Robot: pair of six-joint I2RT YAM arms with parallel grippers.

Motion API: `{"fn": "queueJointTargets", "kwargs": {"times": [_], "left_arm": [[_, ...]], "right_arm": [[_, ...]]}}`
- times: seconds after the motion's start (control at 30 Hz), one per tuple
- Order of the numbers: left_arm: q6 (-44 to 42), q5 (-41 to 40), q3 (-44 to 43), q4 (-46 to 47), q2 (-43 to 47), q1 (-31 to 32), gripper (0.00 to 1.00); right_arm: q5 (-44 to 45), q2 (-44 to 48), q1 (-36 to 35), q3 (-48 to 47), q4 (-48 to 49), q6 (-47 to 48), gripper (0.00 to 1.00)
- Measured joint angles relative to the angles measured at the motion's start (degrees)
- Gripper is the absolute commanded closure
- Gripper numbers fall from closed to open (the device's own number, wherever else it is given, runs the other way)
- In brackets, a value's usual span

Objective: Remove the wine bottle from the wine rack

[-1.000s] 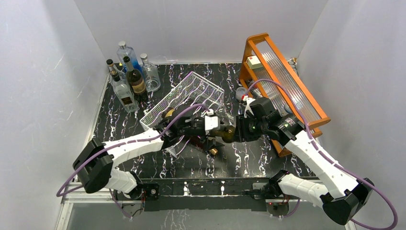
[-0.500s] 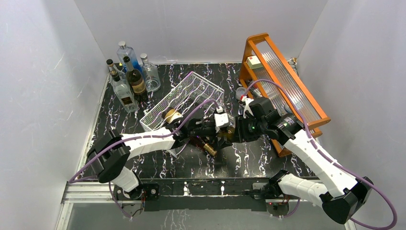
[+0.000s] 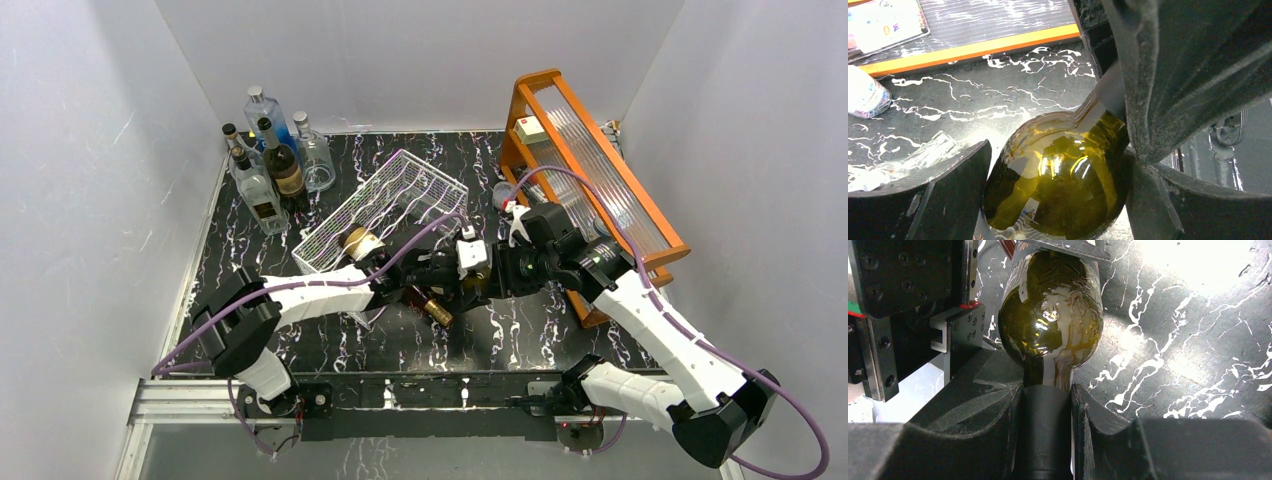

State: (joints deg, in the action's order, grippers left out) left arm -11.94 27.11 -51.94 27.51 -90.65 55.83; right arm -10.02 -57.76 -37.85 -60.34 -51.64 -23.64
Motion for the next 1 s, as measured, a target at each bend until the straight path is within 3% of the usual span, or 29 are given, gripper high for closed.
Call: {"fn": "queueJointTargets", "kwargs": {"times": [0.07, 0.17, 0.23, 0.47, 0.6, 1.0], "left_arm": [[-0.5, -0.7, -0.6, -1.4, 0.0, 0.2, 0.41], [-1.8, -1.8, -0.5, -2.2, 0.4, 0.6, 0.46], [-2.0, -2.5, 0.1, -2.1, 1.4, 0.6, 0.50], [-2.9, -5.3, 1.8, -2.6, 4.6, 1.0, 0.56], [-2.7, -10.4, 1.8, -4.0, 5.9, 1.4, 0.66], [4.5, -24.2, -1.0, -11.4, 11.4, 1.4, 0.81]], "right_arm": [[0.0, 0.0, 0.0, 0.0, -0.1, 0.0, 0.35], [0.2, 0.2, 0.2, -1.0, -0.9, -0.4, 0.12], [1.8, 0.3, 0.6, -3.5, -2.6, -0.2, 0.03], [7.2, -0.2, 0.3, -18.7, -5.9, 3.4, 0.02], [11.3, 0.9, -0.1, -24.0, -6.4, 4.7, 0.02], [22.4, 9.8, -0.2, -24.1, -6.6, 6.7, 0.02]]}}
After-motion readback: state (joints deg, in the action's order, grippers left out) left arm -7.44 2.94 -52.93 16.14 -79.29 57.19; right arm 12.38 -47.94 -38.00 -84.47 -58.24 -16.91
